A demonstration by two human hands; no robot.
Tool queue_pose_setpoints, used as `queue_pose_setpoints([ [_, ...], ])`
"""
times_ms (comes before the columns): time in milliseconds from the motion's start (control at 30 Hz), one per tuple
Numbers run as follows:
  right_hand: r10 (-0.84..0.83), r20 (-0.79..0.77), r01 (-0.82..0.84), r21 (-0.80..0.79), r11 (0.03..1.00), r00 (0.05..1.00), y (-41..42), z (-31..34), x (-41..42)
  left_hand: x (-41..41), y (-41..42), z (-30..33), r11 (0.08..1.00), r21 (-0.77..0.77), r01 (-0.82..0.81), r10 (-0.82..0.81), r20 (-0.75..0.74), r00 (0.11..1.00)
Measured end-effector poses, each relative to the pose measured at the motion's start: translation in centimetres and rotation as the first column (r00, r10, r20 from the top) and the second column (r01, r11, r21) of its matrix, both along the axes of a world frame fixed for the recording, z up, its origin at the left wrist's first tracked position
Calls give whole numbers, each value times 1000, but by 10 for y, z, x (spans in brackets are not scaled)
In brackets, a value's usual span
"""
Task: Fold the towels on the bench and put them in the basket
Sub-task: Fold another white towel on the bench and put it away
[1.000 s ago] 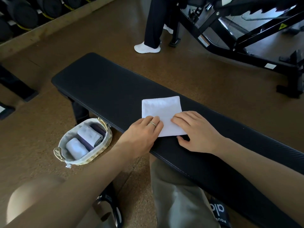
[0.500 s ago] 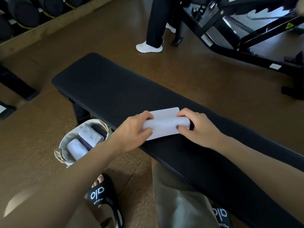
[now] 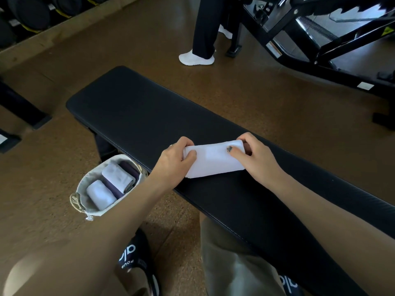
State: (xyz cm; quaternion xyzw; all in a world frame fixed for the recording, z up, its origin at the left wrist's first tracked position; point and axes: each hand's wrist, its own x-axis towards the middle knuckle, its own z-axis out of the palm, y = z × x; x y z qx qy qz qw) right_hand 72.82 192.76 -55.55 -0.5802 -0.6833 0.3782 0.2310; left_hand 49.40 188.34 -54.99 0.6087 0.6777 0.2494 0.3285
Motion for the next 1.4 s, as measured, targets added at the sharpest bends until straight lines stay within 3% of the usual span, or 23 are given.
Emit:
queue_pose_setpoints([
  [333, -97, 160, 95, 22, 995, 982, 6, 2, -16, 4, 10, -3, 997, -9, -83, 79, -214, 974],
  [467, -15, 173, 35, -112, 993, 985, 11, 17, -14, -2, 7, -1, 989, -109, -105, 87, -156, 984],
  [700, 78, 123, -43, -270, 962, 989, -16, 18, -22, -12, -27, 1, 962, -179, -209, 158, -260, 953],
  [767, 85, 101, -55, -272, 961, 991, -26, 17, -27, -15, -41, 2, 906, -268, -327, 315, -88, 945],
  [800, 89, 93, -61, -270, 961, 992, -32, 18, -30, -15, -49, 5, 863, -351, -362, 419, 99, 902],
  [867, 96, 77, -73, -262, 962, 992, -41, 19, -35, -15, -62, 8, 792, -518, -323, 571, 440, 694],
  [900, 101, 78, -78, -256, 964, 992, -46, 19, -38, -17, -65, 7, 782, -549, -295, 594, 513, 620],
  [1100, 184, 65, -157, -302, 940, 981, -65, 20, -61, -35, -78, 11, 741, -584, -331, 671, 622, 404],
  [1267, 303, -21, -297, -271, 916, 953, -83, 17, -108, -80, -91, 38, 730, -516, -449, 684, 561, 466],
  [1400, 298, -366, -428, -350, 834, 881, -87, 22, -165, -131, -100, 58, 738, -499, -453, 674, 573, 466],
])
